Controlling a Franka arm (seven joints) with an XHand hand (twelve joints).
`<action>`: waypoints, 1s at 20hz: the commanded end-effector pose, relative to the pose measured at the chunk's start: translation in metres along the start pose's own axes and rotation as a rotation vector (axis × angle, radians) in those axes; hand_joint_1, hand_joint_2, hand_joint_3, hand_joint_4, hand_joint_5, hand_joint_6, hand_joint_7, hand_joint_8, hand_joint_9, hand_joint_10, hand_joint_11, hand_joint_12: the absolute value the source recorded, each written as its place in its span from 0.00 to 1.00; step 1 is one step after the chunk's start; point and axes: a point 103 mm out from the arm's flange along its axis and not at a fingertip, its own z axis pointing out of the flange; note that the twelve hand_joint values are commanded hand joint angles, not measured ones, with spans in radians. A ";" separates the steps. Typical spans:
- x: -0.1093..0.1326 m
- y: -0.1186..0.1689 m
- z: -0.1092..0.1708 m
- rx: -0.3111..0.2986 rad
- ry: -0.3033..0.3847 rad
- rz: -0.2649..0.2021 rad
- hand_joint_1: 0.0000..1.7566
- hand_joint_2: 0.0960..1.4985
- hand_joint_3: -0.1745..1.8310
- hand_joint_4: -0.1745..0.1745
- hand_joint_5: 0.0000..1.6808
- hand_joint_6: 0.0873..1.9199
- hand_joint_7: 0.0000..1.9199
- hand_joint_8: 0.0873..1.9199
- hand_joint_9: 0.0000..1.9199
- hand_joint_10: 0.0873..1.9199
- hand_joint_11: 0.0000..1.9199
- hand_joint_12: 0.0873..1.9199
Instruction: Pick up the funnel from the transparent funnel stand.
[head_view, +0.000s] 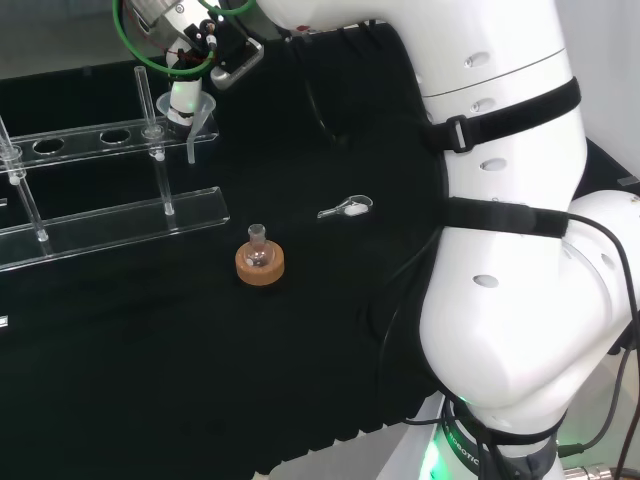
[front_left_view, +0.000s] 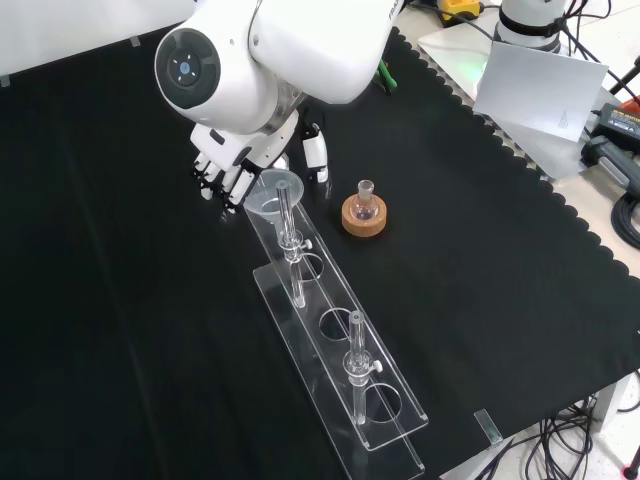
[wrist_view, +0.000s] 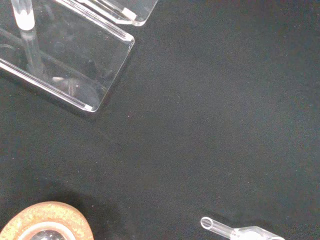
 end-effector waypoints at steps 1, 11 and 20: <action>0.002 -0.001 0.000 0.000 -0.004 0.005 0.28 0.45 0.09 0.48 0.18 0.00 0.25 0.25 0.04 0.36 0.00 0.53; 0.008 -0.002 0.003 0.017 0.046 0.045 0.28 0.46 0.10 0.48 0.21 0.00 0.30 0.24 0.06 0.35 0.00 0.53; 0.010 -0.004 0.003 0.003 0.069 0.056 0.30 0.48 0.10 0.49 0.23 0.00 0.32 0.24 0.07 0.35 0.00 0.52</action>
